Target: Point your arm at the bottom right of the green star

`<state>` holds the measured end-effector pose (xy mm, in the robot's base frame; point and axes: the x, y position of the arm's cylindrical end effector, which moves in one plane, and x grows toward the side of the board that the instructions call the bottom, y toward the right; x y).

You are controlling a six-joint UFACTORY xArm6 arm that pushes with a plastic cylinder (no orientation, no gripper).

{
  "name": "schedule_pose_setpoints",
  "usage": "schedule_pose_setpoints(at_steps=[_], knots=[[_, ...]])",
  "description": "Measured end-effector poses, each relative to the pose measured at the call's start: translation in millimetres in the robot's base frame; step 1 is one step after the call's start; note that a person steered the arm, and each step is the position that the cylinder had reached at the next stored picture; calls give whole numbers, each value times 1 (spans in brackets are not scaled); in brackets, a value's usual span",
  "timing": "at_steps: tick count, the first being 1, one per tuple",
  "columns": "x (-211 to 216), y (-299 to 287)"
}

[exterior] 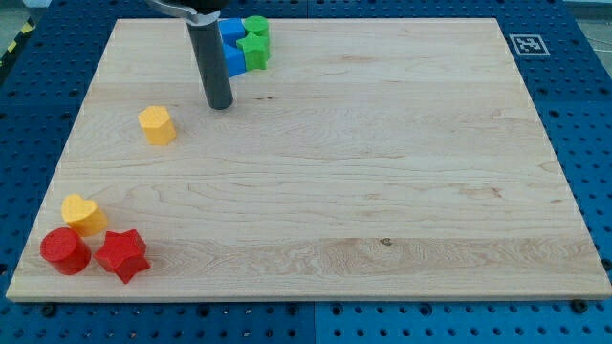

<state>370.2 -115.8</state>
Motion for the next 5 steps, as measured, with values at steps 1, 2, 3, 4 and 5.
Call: schedule_pose_setpoints(at_steps=[1,2,3,4,5], knots=[[0,8],[0,16],[0,26],[0,35],[0,45]])
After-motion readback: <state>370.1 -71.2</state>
